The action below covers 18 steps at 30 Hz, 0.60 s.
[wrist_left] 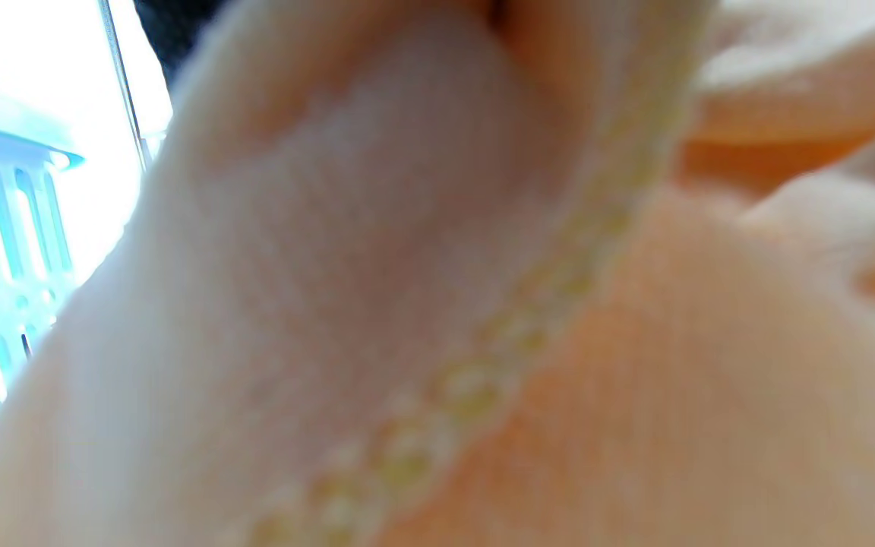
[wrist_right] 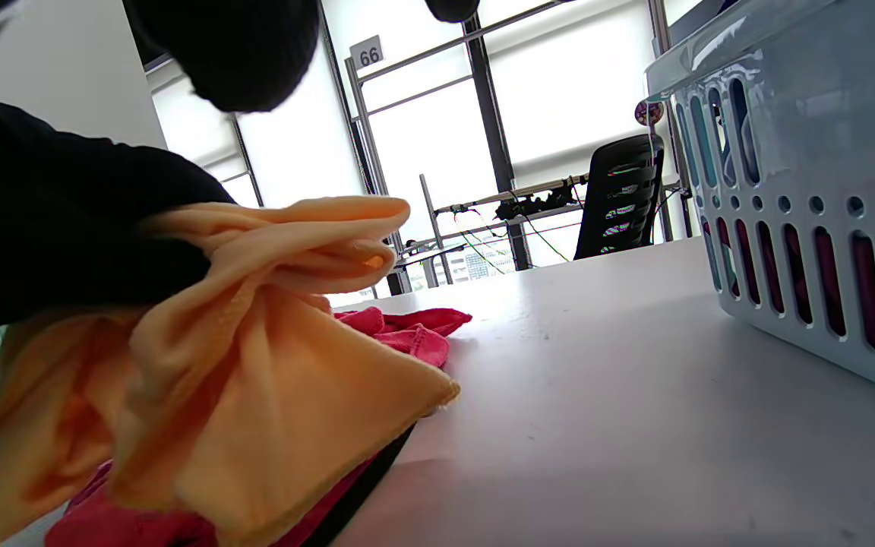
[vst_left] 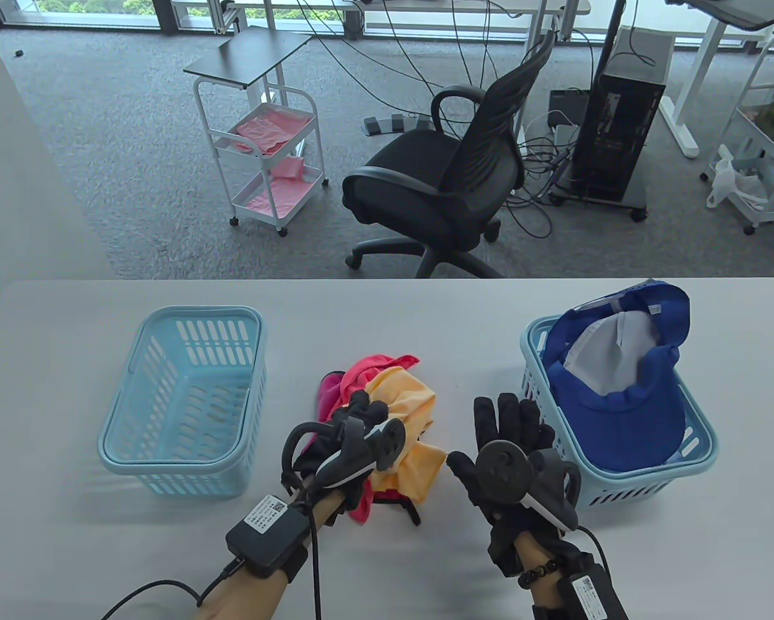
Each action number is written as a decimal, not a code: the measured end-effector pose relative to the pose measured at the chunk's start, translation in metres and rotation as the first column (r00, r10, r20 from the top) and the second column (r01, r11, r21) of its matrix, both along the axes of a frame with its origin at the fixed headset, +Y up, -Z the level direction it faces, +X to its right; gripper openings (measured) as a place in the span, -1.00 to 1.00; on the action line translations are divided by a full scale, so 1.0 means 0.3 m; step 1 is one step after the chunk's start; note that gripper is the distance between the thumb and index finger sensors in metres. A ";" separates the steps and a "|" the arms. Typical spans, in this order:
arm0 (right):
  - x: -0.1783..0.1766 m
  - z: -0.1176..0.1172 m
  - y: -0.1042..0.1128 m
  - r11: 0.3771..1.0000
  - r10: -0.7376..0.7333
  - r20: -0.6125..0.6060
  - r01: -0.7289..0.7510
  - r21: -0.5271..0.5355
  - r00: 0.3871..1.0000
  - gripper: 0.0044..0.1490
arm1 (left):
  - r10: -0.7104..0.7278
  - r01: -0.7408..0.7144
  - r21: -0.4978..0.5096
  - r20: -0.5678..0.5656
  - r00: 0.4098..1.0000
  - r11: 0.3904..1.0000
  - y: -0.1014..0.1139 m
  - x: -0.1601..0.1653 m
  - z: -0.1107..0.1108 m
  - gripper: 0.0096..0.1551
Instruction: Sort apparel and towels into hand baskets
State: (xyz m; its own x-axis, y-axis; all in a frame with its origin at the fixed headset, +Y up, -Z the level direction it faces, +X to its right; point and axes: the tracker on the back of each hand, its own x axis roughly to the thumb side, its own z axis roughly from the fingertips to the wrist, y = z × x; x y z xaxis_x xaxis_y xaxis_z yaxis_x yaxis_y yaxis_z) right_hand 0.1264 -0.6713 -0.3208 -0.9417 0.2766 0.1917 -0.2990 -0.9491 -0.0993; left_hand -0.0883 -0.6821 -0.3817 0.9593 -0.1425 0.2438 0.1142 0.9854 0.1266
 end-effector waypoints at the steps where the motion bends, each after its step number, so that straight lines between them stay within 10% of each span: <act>1: 0.001 0.000 0.000 1.000 -0.002 0.001 0.002 0.001 1.000 0.13 | 0.025 -0.025 0.002 -0.006 1.000 1.000 0.029 -0.008 0.005 -0.51; 18: 0.005 0.000 -0.001 1.000 0.009 0.006 -0.009 -0.006 1.000 0.12 | 0.158 -0.138 0.153 -0.129 0.979 0.979 0.425 -0.238 0.059 -0.51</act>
State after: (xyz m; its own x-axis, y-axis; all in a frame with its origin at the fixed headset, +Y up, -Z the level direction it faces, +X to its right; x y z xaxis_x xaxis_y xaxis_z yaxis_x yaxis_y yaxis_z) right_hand 0.1279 -0.6714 -0.3209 -0.9454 0.2690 0.1841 -0.2896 -0.9523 -0.0957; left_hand -0.1596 -0.5547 -0.3640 0.9954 -0.0202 0.0933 -0.0048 0.9657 0.2597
